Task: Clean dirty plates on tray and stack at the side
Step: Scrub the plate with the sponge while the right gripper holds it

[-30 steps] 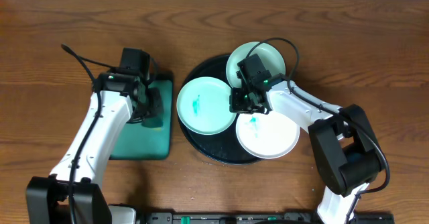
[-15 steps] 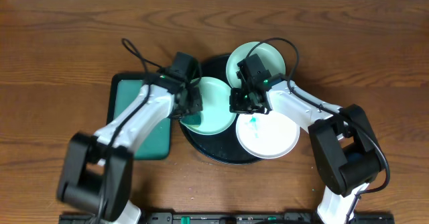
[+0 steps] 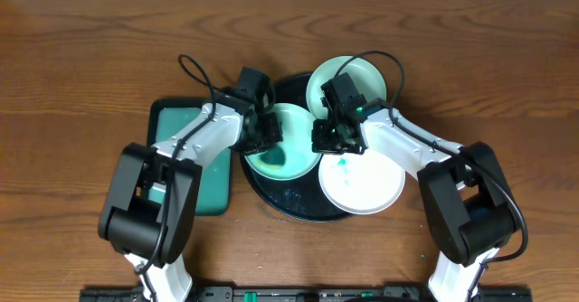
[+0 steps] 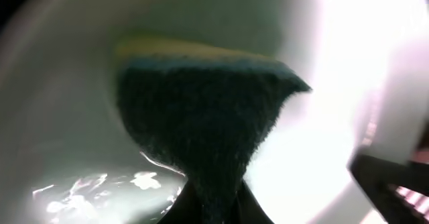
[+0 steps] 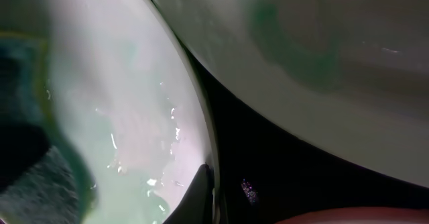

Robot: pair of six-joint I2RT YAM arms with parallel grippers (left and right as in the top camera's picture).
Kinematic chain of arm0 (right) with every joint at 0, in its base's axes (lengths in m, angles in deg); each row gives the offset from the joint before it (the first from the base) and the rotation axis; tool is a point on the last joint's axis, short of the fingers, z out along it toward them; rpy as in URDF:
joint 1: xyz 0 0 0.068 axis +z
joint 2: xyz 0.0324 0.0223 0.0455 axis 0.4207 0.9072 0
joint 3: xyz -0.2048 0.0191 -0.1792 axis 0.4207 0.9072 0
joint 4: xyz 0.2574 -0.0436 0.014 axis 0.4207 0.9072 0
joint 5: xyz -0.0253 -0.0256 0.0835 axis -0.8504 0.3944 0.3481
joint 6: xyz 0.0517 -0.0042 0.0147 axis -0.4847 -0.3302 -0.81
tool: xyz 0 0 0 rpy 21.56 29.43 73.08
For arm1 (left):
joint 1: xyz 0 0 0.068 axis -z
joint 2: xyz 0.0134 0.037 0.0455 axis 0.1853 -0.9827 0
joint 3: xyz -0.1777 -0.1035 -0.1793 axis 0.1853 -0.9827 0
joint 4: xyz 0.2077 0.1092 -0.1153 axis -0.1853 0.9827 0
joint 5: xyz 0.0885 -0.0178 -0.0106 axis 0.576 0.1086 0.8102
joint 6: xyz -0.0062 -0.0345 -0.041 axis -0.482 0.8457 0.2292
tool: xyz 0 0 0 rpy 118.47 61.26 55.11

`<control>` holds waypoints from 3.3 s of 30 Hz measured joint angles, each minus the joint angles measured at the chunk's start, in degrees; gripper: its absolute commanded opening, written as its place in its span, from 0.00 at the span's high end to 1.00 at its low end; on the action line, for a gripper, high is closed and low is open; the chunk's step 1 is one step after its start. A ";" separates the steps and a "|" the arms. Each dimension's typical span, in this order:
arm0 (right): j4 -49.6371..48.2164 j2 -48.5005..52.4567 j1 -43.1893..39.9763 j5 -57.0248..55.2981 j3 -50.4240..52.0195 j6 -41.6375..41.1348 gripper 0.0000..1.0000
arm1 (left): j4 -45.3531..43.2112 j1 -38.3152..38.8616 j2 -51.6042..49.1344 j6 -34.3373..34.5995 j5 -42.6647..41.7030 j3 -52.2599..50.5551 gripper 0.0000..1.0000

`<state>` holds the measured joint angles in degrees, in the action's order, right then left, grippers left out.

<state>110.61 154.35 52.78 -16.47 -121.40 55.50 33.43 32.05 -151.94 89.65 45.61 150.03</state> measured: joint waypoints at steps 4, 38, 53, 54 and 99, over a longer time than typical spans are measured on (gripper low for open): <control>0.00 0.00 0.00 -0.04 0.00 0.00 0.99 | -2.14 1.38 -0.59 0.52 -3.41 0.00 0.93; 1.46 0.00 0.00 -0.17 -0.35 -0.09 0.99 | -4.07 2.51 -2.84 -2.27 7.41 2.84 0.93; 1.97 0.00 0.52 0.44 -0.46 -1.49 0.99 | 15.21 1.77 -2.08 2.49 24.65 5.33 0.93; 2.05 0.00 0.57 0.66 -0.46 -1.46 0.99 | 16.09 1.66 -2.08 2.49 24.33 5.33 0.93; 4.72 -0.39 0.00 -0.70 -0.44 -1.27 0.99 | -4.35 7.30 -4.52 -6.82 -14.43 1.36 0.93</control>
<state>115.33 153.96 52.78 -17.17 -121.83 54.23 29.08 39.35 -156.47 82.84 31.19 151.38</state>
